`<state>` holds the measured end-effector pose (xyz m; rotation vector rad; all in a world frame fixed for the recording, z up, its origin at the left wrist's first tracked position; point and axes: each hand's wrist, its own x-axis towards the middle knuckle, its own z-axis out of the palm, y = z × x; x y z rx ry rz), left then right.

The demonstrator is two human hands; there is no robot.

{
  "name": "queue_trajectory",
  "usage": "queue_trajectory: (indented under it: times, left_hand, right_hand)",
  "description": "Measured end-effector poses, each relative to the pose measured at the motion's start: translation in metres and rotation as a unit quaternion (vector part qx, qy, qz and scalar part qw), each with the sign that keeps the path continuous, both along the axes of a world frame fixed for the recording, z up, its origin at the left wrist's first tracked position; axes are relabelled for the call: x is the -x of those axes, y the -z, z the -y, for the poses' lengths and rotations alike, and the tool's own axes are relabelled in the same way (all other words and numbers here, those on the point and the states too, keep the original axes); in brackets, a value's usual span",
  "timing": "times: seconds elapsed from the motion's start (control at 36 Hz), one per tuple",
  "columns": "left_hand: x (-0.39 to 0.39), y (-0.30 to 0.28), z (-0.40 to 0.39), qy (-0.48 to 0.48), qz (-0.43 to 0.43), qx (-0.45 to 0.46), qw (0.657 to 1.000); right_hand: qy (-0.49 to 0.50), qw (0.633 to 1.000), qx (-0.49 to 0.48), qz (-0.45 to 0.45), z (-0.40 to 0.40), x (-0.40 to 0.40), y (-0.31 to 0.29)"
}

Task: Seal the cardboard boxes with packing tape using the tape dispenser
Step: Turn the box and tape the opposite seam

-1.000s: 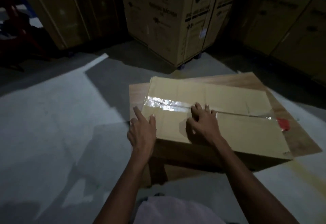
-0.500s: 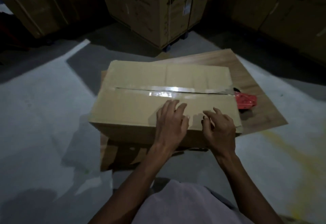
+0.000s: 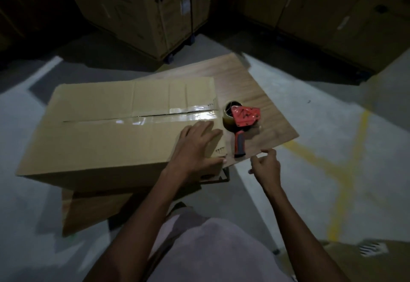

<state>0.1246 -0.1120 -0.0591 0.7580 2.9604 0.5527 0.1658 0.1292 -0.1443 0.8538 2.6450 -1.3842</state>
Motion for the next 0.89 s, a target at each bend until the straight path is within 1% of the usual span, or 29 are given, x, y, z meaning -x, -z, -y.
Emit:
queue_trajectory:
  times: [0.08, 0.22, 0.36, 0.44, 0.56, 0.64, 0.75, 0.81, 0.86, 0.89]
  left_hand:
    - [0.009, 0.002, -0.003, -0.008, -0.008, 0.004, 1.000]
    - [0.010, 0.006, -0.008, -0.022, -0.014, 0.022, 0.999]
    - [0.015, 0.006, -0.011, -0.026, -0.024, 0.050, 0.998]
    - [0.020, 0.008, -0.014, -0.028, -0.029, 0.065, 0.997]
    - [0.025, 0.013, -0.020, -0.040, -0.028, 0.085, 0.995]
    - [0.030, 0.015, -0.026, -0.054, -0.026, 0.103, 0.993]
    - [0.038, 0.014, -0.038, -0.071, -0.029, 0.117, 0.990]
    - [0.042, 0.013, -0.043, -0.081, -0.032, 0.121, 0.989]
    - [0.045, 0.013, -0.047, -0.088, -0.037, 0.115, 0.989]
    - [0.045, 0.013, -0.048, -0.089, -0.039, 0.108, 0.989]
  right_hand:
    - [-0.029, 0.998, -0.002, 0.056, -0.004, 0.024, 0.015]
    - [-0.054, 0.996, -0.014, 0.067, -0.004, 0.063, 0.029]
    - [-0.100, 0.988, -0.013, 0.113, -0.003, 0.102, 0.037]
    - [-0.117, 0.984, -0.024, 0.136, -0.001, 0.116, 0.039]
    - [-0.144, 0.978, -0.049, 0.141, 0.007, 0.125, 0.037]
    - [-0.129, 0.979, -0.046, 0.149, 0.010, 0.127, 0.033]
    - [-0.089, 0.986, -0.061, 0.127, 0.011, 0.119, 0.023]
    - [-0.049, 0.993, -0.054, 0.092, 0.010, 0.110, 0.016]
    - [-0.012, 0.999, -0.014, 0.050, 0.008, 0.099, 0.010]
    - [-0.010, 0.999, 0.000, 0.038, 0.007, 0.093, 0.009]
